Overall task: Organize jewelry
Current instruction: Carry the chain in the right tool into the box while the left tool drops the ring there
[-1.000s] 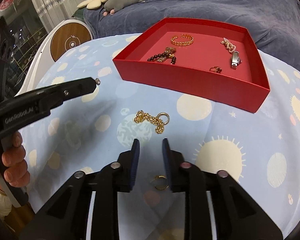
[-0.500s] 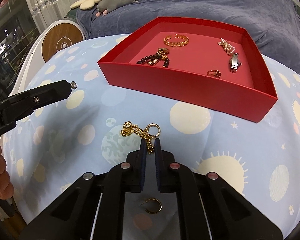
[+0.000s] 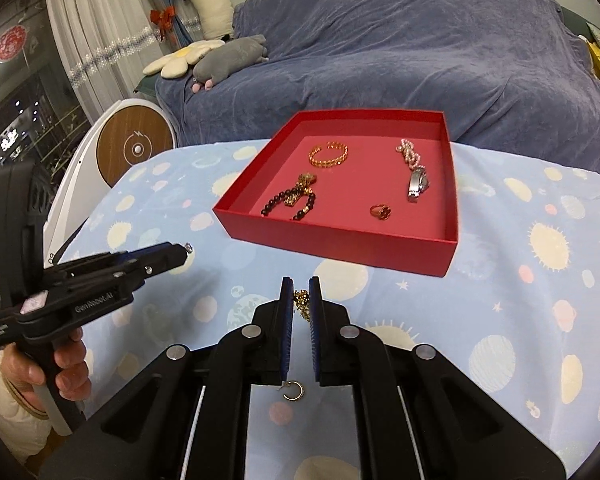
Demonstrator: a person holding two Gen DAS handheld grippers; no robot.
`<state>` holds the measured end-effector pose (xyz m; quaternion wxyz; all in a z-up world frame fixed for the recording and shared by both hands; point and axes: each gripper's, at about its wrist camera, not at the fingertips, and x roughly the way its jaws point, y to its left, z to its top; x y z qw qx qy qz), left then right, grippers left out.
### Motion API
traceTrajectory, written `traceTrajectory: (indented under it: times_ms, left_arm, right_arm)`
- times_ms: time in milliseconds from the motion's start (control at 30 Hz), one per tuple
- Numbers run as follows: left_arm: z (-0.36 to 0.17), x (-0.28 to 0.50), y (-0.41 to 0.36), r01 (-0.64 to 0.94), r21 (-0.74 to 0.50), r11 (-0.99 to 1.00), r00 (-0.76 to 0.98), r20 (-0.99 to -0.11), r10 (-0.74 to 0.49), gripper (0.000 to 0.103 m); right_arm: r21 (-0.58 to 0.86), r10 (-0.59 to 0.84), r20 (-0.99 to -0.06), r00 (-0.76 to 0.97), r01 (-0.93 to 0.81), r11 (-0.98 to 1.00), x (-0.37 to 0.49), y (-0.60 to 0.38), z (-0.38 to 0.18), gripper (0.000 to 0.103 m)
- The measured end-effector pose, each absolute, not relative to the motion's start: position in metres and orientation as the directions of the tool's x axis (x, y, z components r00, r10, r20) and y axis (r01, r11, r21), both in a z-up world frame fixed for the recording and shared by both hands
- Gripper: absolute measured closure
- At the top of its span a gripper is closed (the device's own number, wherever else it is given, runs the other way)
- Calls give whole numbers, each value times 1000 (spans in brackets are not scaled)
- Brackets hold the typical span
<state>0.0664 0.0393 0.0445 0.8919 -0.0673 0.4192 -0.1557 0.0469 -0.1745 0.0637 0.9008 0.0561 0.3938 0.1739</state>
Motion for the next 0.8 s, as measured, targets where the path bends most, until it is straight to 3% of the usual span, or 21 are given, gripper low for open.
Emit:
traceTrajectory:
  times_ms: [433,800]
  left_arm:
    - [80,67,15,309,-222,925,629,-682,-374,85]
    - [105,161,-25,339,-204,918,622,-684,-382,85]
  right_arm:
    - [242,321,-600,732,-217,946,53,-210,120,96]
    - [257,304,-601,739,-182,949,133,-220,131,96]
